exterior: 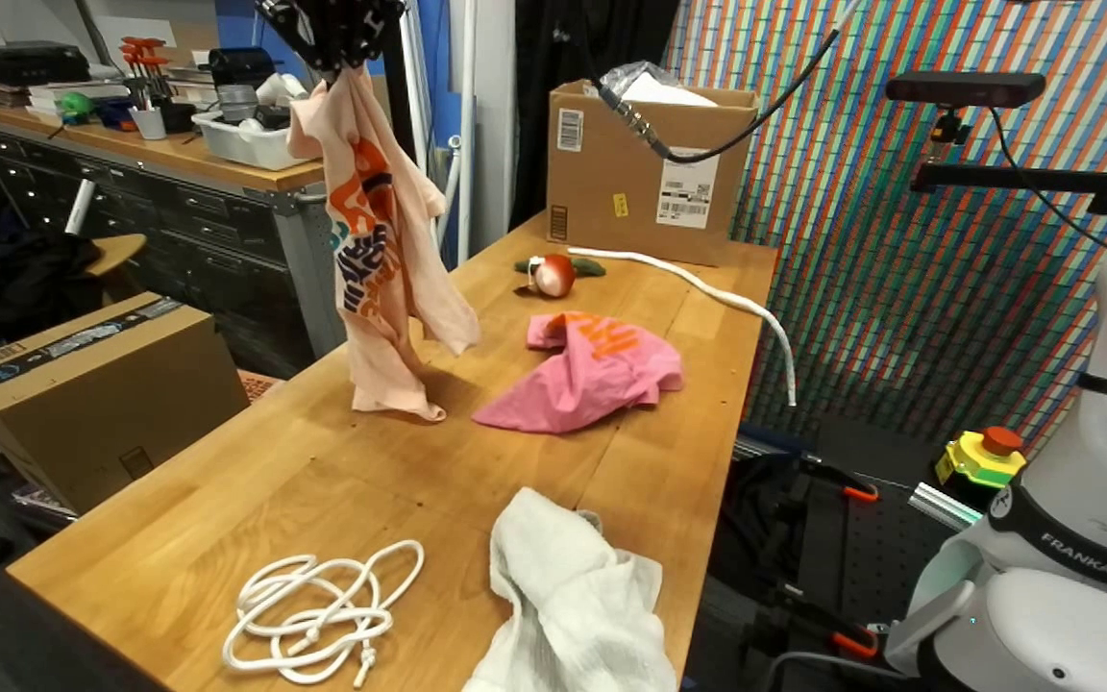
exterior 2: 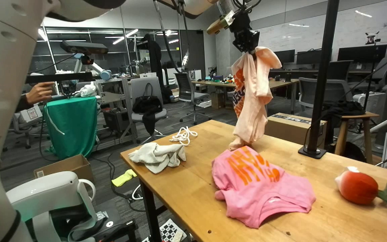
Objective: Put all the items on the table separately
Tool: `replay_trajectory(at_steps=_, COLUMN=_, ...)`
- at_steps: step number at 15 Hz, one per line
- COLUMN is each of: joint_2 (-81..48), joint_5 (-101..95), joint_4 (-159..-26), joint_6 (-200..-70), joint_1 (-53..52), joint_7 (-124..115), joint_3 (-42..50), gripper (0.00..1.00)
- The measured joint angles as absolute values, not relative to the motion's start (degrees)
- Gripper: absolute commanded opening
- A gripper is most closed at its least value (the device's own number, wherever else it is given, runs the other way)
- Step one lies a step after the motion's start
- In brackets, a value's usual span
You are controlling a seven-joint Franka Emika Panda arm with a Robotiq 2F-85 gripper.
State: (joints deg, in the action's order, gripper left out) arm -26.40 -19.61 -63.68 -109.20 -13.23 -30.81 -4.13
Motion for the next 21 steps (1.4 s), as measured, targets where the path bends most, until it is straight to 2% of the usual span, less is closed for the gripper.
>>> replay_trajectory(at_steps=6, joint_2=-30.35, joint_5=-19.61, joint_4=-58.54, joint_6=-109.22, joint_1=-13.21, joint_7=-35.05, joint_3=-3.42, gripper=0.05)
replay_trajectory(at_steps=7, joint_2=-30.72, joint_5=-19.61, joint_4=-57.98, joint_6=-109.22, joint_1=-13.21, joint_7=-35.44, joint_3=-3.28, gripper=0.31)
replay_trajectory(at_steps=9, joint_2=-31.36, joint_5=-19.62, joint_4=-57.08, joint_6=-109.22, joint_1=-13.21, joint_7=-35.79, joint_3=-3.04, gripper=0.39)
replay_trajectory(at_steps=17, joint_2=-32.19, joint_5=-19.68, joint_4=-55.83, joint_6=-109.19, joint_1=-13.04, joint_7=-35.79, joint_3=-2.08, gripper=0.98)
replay_trajectory(at_steps=21, joint_2=-32.0, joint_5=-19.78, joint_4=-55.89, joint_6=-106.3, joint_1=-12.88, joint_7=-34.5, joint_3=-1.9, gripper=1.0)
